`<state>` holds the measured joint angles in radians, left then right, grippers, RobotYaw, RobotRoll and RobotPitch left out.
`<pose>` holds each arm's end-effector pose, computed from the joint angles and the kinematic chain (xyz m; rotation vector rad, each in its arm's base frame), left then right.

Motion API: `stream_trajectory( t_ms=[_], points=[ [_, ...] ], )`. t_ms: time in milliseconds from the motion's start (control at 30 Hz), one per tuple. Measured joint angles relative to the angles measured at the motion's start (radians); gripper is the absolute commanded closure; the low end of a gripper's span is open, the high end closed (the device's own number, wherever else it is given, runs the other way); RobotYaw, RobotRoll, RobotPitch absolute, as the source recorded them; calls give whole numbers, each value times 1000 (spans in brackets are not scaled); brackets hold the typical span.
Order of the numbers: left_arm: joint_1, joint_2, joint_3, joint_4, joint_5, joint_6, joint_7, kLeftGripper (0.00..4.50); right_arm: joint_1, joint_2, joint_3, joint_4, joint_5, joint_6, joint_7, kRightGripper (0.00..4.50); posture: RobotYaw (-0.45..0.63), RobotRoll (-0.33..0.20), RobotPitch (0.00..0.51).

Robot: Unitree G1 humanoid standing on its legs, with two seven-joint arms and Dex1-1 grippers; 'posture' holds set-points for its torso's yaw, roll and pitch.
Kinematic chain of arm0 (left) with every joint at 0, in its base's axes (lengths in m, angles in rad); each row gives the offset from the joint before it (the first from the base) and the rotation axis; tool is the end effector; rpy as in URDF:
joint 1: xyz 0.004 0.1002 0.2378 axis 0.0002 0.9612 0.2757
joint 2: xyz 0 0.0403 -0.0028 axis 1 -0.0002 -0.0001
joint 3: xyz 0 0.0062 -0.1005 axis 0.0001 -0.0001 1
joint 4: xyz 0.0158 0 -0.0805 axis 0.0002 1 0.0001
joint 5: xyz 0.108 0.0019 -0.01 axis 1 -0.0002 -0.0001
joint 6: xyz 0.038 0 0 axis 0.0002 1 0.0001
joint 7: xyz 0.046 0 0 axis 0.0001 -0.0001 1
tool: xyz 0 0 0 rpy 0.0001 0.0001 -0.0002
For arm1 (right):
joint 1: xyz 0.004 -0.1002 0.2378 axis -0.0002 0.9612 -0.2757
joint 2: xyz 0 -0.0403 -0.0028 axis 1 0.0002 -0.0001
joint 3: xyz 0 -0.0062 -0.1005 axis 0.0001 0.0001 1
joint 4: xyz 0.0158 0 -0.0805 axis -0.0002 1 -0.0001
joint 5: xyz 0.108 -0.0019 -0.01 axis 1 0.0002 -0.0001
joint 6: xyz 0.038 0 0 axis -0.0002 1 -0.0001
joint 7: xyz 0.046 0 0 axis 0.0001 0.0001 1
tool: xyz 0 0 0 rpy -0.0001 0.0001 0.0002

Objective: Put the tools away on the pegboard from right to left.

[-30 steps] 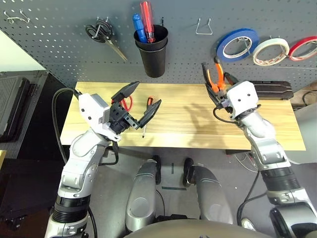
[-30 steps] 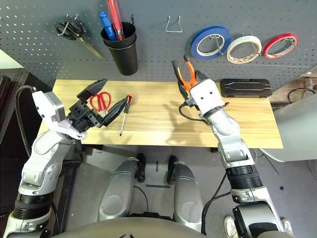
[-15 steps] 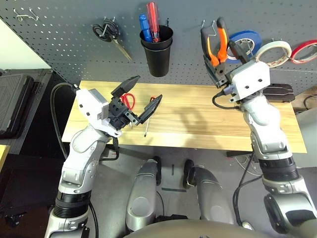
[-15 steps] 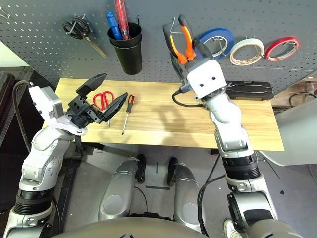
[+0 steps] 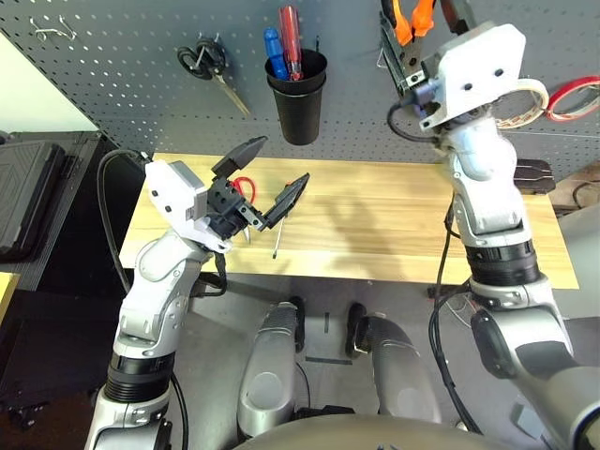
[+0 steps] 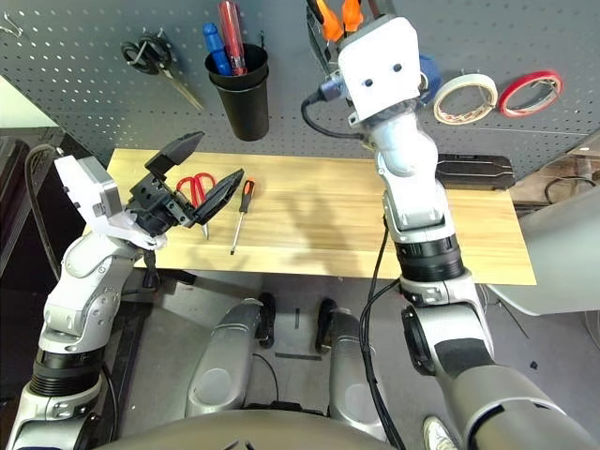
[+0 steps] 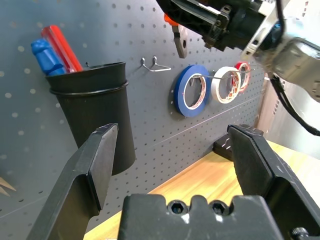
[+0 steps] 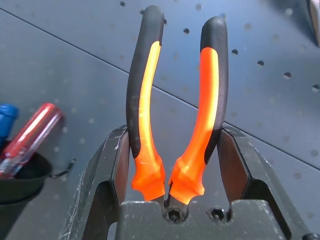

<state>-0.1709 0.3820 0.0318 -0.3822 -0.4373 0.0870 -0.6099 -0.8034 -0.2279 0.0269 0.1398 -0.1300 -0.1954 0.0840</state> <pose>0.2227 0.1880 0.1608 0.0968 -0.4415 -0.7758 0.3063 -0.1296 0.2390 -0.3890 -0.8408 0.2125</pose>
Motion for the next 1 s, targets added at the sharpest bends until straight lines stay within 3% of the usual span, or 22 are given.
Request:
stream_trajectory(
  t_ms=[400, 1000],
  points=[
    [-5, -6, -2, 6, 8, -18, 0, 0, -133, 9, -7, 292, 0, -152, -80, 1673, 230, 0, 228],
    [27, -2, -2, 6, 18, -46, -5, 0, -206, 71, -22, 577, 14, -282, -135, 1673, 260, 0, 236]
  ],
)
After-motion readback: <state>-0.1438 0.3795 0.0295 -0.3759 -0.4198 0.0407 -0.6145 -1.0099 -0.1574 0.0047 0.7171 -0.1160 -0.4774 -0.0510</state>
